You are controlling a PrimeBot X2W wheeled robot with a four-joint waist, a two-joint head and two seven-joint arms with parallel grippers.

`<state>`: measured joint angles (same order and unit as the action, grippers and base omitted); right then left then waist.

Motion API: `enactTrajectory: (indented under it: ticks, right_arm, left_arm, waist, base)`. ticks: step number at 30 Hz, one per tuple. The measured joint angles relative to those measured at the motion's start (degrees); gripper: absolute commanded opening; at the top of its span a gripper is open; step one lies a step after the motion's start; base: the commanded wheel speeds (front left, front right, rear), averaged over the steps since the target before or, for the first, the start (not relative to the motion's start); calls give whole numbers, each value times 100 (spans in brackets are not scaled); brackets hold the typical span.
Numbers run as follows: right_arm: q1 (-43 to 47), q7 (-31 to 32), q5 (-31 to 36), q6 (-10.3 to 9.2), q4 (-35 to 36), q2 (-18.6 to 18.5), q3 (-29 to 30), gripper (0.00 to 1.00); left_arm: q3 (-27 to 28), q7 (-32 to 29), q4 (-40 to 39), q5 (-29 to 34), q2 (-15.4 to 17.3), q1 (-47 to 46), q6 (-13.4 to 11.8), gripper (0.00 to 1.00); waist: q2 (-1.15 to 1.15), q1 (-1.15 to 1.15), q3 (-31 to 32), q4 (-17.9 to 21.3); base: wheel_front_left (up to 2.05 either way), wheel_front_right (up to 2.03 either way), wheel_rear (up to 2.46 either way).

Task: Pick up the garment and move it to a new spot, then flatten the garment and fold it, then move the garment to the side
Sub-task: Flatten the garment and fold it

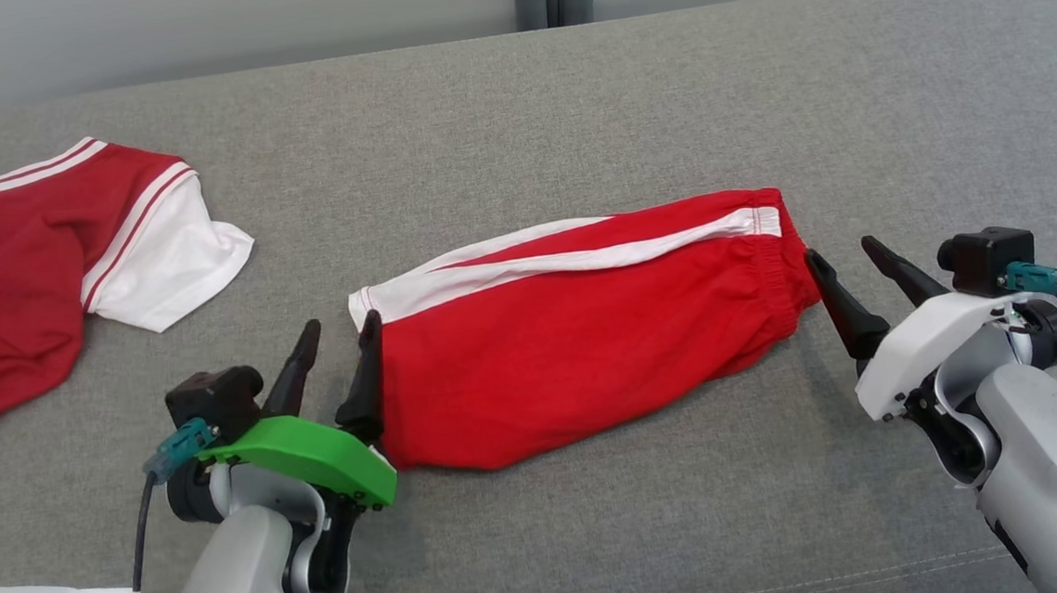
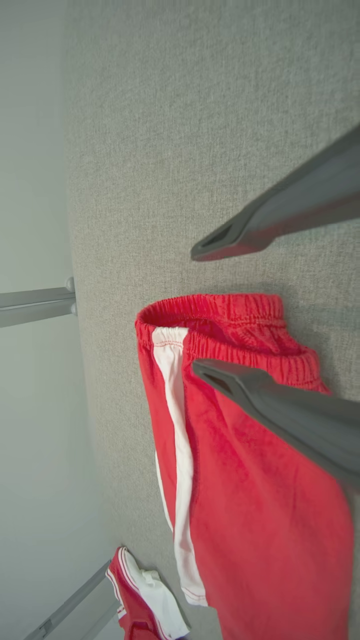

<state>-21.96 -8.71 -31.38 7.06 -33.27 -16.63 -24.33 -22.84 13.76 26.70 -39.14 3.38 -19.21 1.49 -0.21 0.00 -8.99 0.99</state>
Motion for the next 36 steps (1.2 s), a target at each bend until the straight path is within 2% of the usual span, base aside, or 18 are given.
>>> enactTrajectory:
  ticks: [10, 22, 32, 33, 36]
  right_arm:
    - [-135, 437, -244, 0, -104, -156, -43, 100]
    - [-335, 943, -794, 0, -472, -159, 186, 100]
    - [-342, 1165, -1105, 0, -746, -155, 249, 100]
    - [-342, 1179, -1106, 0, -746, -153, 205, 93]
    - [-342, 1187, -1150, 0, -719, -116, 100, 49]
  left_arm:
    - [64, 43, -557, 114, 24, 254, -159, 100]
    - [68, 47, -1177, 219, -4, 541, -344, 100]
    - [90, 48, -1567, 319, -4, 598, -404, 100]
    - [107, 49, -1606, 320, -3, 638, -405, 100]
    - [205, 49, -1661, 320, 14, 742, -425, 100]
  waist:
    - [0, 0, 35, -165]
    - [0, 0, -120, -569]
    - [0, 0, -341, -937]
    - [0, 0, -356, -968]
    - [0, 0, -393, -1026]
  base:
    - [0, 0, 0]
    - [0, 0, 0]
    - [0, 0, 0]
    - [0, 0, 0]
    - [0, 0, 0]
